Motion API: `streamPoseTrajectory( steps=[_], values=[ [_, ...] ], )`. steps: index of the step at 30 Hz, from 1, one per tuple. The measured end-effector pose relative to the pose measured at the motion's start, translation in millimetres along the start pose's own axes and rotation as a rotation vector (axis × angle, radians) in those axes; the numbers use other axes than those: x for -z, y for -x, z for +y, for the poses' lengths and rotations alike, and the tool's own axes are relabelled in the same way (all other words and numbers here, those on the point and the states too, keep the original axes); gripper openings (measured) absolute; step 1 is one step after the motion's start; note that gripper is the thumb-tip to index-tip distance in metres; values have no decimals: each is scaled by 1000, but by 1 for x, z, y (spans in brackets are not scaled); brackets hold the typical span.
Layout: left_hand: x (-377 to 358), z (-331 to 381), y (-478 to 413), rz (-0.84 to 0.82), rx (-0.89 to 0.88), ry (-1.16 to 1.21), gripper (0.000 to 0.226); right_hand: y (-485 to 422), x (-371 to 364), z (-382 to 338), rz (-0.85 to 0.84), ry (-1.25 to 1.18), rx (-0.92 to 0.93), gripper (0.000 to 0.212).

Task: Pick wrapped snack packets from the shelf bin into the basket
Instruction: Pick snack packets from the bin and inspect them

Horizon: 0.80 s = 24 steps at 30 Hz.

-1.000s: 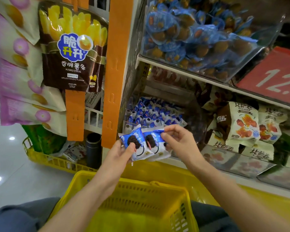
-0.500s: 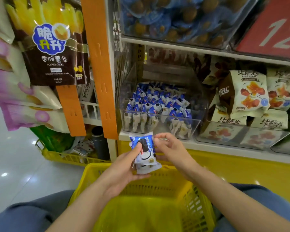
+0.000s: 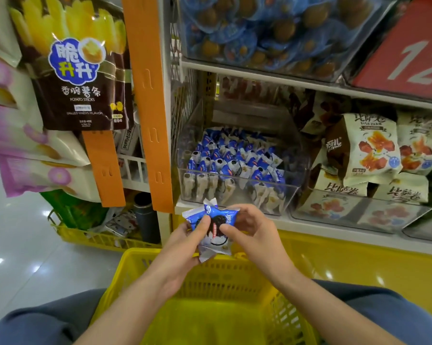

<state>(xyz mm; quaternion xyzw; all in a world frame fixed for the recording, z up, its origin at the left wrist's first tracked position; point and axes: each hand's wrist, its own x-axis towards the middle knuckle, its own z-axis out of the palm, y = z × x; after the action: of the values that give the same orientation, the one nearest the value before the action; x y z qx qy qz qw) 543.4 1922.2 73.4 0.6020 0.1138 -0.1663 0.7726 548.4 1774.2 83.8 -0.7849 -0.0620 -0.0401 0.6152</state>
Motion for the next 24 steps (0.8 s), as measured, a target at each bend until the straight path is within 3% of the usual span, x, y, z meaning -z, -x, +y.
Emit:
streamPoseTrajectory(
  steps=[7, 12, 17, 21, 24],
  values=[
    [5, 12, -2, 94, -89, 22, 23, -12, 18, -25, 182, -46, 107, 28],
    [6, 24, 1, 143, -98, 21, 24, -72, 47, -51, 353, 216, 97, 34],
    [8, 30, 3, 138, -126, 20, 32, -119, 49, -53, 159, 659, -101, 52],
    [11, 33, 3, 118, -150, -4, 34, -135, 43, -50, -132, 1015, -284, 36],
    [10, 35, 4, 82, -165, -9, 33, -144, 38, -48, -147, 1026, -313, 26]
  ],
)
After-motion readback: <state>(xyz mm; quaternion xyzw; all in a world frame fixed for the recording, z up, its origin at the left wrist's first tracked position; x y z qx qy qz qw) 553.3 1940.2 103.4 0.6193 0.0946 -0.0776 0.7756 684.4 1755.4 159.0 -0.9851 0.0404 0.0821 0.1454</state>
